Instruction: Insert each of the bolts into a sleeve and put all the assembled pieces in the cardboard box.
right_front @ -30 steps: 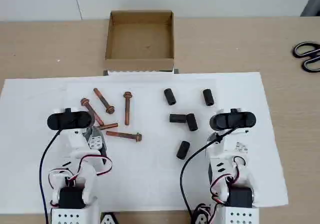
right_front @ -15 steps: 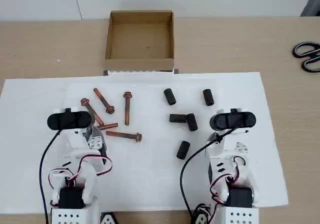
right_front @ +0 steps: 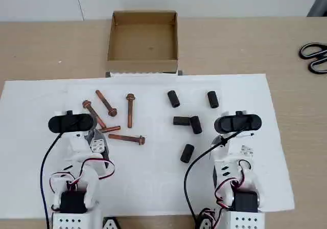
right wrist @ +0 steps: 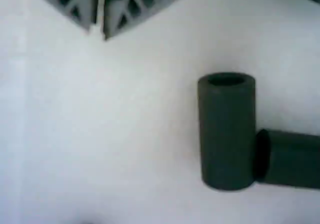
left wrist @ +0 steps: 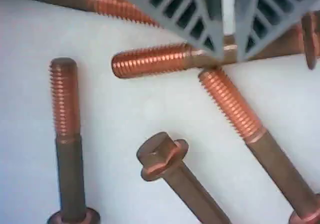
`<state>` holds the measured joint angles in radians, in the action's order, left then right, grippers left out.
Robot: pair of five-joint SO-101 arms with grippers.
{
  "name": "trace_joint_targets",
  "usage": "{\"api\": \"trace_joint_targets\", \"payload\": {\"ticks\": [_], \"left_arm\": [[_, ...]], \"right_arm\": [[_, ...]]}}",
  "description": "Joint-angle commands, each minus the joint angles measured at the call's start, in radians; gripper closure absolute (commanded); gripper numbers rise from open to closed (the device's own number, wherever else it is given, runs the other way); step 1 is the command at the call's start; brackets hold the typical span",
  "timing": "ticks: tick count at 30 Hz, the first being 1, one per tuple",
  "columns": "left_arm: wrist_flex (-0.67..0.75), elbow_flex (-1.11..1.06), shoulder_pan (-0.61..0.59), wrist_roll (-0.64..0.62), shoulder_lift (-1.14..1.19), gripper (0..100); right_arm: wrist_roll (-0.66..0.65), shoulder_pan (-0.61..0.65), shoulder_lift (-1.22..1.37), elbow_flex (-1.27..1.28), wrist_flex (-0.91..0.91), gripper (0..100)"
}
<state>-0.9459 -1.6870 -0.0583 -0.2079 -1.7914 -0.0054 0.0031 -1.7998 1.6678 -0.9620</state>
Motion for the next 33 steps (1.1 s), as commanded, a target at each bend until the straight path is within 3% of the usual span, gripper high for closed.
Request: {"api": "trace_joint_targets", "payload": {"ticks": [1, 13, 29, 33], "left_arm": [[0.000, 0.033, 0.005, -0.003, -0.002, 99], [0.000, 0.033, 0.071, -0.002, -0.002, 99], [0.002, 0.035, 0.063, -0.028, -0.002, 99], [-0.005, 0.041, 0.035, -0.040, 0.003, 99]], "right_arm": [[-0.009, 0.001, -0.015, 0.008, 0.016, 99.5], [-0.009, 0.001, -0.015, 0.008, 0.016, 99.5], [-0.012, 0.002, -0.015, 0.008, 0.016, 99.5], [0.037, 0.025, -0.015, -0.026, 0.013, 99.5]]}}
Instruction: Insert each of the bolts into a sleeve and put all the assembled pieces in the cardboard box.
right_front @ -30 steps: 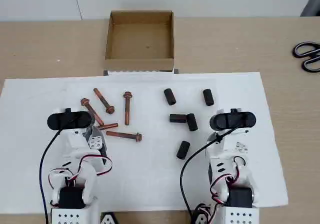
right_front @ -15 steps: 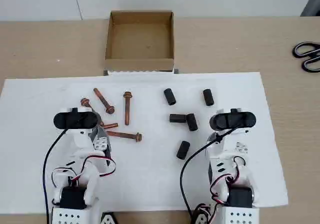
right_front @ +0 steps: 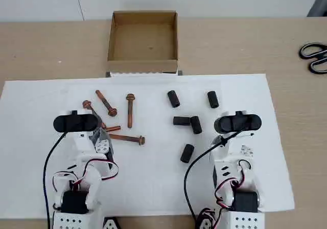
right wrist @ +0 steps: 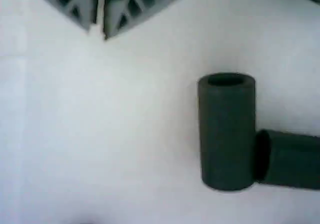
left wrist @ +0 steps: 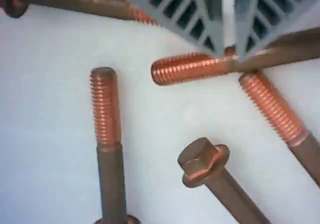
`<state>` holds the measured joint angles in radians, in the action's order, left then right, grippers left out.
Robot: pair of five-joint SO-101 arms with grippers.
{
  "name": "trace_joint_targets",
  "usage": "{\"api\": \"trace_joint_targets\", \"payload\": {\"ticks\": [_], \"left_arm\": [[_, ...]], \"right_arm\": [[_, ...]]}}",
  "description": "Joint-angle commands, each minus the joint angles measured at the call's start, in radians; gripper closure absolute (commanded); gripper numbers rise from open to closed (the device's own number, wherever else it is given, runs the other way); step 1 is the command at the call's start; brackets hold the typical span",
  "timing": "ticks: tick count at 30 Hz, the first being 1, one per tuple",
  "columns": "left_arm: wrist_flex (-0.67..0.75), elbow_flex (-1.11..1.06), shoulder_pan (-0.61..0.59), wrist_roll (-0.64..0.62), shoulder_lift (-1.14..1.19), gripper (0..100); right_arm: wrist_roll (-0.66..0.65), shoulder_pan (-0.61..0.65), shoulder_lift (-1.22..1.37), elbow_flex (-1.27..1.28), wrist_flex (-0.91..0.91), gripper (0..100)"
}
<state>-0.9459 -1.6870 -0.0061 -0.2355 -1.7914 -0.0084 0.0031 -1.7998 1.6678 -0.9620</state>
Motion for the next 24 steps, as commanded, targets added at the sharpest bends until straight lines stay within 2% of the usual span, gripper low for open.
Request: {"api": "trace_joint_targets", "payload": {"ticks": [1, 7, 11, 18, 24], "left_arm": [[-0.006, 0.044, -0.018, -0.012, 0.003, 99], [-0.121, 0.160, -0.014, -0.017, 0.006, 99], [-0.222, 0.262, -0.009, -0.012, 0.008, 99], [-0.232, 0.295, -0.009, 0.077, 0.008, 99], [-0.222, 0.295, -0.011, 0.087, 0.008, 99]], "right_arm": [[0.063, 0.016, -0.015, -0.066, -0.007, 99.5], [0.057, 0.028, -0.001, -0.299, -0.127, 99.5], [0.052, 0.036, 0.133, -0.402, -0.140, 99.5], [0.054, 0.033, 0.645, -0.747, -0.154, 99.5], [0.049, 0.038, 1.079, -1.143, -0.369, 99.5]]}}
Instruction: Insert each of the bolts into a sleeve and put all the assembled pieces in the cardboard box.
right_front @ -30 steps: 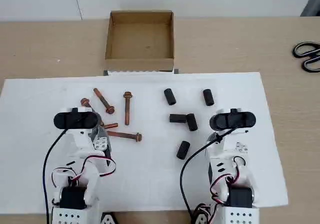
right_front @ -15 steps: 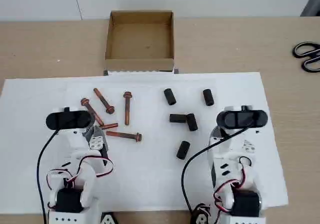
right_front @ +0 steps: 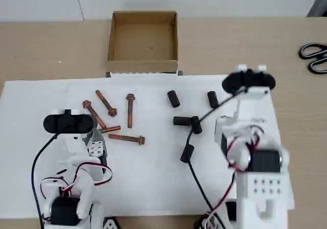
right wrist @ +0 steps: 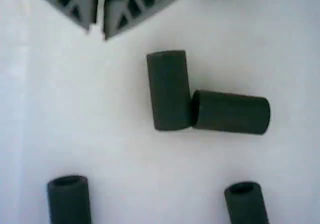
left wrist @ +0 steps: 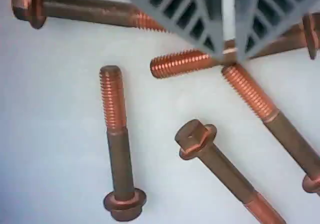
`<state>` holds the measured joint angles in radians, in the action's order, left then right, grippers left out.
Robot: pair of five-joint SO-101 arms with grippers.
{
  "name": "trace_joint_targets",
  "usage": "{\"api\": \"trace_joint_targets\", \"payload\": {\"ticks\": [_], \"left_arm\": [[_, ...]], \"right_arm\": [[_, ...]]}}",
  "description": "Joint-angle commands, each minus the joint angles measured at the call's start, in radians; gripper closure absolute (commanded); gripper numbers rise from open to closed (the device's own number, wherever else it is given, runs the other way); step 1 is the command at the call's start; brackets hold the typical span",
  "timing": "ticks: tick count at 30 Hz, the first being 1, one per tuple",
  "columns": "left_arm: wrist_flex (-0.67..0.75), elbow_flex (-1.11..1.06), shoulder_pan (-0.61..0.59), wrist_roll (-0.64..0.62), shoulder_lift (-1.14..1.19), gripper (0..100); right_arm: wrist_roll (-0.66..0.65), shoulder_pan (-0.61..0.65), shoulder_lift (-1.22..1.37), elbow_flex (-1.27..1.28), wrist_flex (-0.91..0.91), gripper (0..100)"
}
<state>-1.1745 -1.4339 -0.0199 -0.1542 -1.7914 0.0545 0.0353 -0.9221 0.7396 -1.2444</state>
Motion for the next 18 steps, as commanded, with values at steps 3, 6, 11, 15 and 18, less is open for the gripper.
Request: {"api": "trace_joint_targets", "payload": {"ticks": [3, 6, 11, 15, 18], "left_arm": [[0.060, 0.042, -0.002, 0.003, 0.008, 99], [0.100, 0.041, -0.002, 0.002, 0.008, 99], [0.095, 0.016, -0.002, 0.006, 0.008, 99], [0.098, -0.025, 0.005, 0.008, 0.008, 99], [0.101, -0.062, 0.005, 0.075, 0.006, 99]], "right_arm": [[-0.074, 0.005, 0.394, -0.391, -0.197, 99.5], [-0.152, 0.005, 0.581, -0.560, -0.286, 99.5], [-0.181, 0.008, 0.816, -0.816, -0.346, 99.3], [-0.229, 0.010, 0.949, -0.933, -0.369, 92.0], [-0.267, 0.030, 1.024, -0.980, -0.375, 87.7]]}}
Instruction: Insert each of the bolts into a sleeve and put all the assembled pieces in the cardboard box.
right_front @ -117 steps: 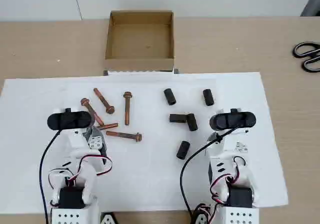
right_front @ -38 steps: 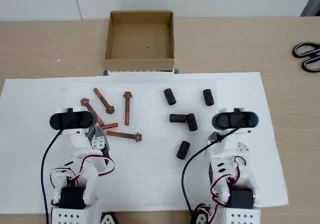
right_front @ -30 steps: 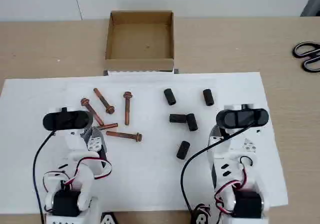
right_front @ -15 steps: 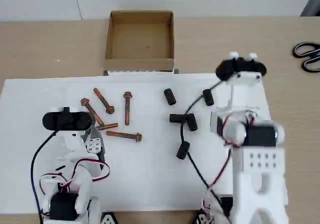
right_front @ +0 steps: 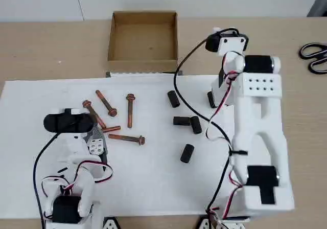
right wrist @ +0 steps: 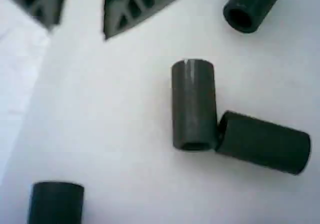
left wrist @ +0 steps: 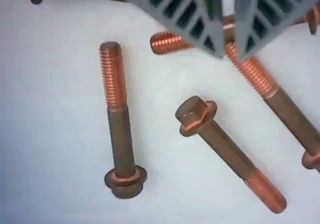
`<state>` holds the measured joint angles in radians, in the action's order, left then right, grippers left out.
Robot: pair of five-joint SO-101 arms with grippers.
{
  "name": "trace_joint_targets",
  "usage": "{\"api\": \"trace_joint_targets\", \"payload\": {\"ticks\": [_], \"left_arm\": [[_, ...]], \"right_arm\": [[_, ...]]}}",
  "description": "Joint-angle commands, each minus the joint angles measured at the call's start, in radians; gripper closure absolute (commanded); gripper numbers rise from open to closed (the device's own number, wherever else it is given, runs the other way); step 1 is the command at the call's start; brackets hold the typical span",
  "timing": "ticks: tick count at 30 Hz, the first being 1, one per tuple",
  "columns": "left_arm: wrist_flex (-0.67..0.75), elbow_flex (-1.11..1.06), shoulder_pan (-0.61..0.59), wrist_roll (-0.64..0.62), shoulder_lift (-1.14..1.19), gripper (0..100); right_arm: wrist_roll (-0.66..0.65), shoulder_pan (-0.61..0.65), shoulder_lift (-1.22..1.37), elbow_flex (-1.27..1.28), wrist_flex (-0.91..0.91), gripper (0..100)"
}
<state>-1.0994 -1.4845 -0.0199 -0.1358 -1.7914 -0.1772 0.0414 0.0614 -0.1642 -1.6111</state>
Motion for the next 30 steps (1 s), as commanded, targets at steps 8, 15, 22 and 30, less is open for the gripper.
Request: {"api": "trace_joint_targets", "payload": {"ticks": [8, 15, 22, 30], "left_arm": [[0.026, -0.105, 0.005, 0.258, 0.002, 89], [0.026, -0.124, -0.002, 0.259, 0.000, 84], [0.026, -0.130, 0.005, 0.259, 0.000, 84], [0.028, -0.133, 0.005, 0.259, 0.000, 84]], "right_arm": [[-0.057, 0.119, 0.200, -0.158, 0.038, 87.3], [-0.064, 0.110, 0.312, -0.166, 0.137, 87.3], [-0.098, 0.097, 0.325, -0.167, 0.145, 87.2], [-0.127, 0.070, 0.334, -0.172, 0.197, 87.2]]}}
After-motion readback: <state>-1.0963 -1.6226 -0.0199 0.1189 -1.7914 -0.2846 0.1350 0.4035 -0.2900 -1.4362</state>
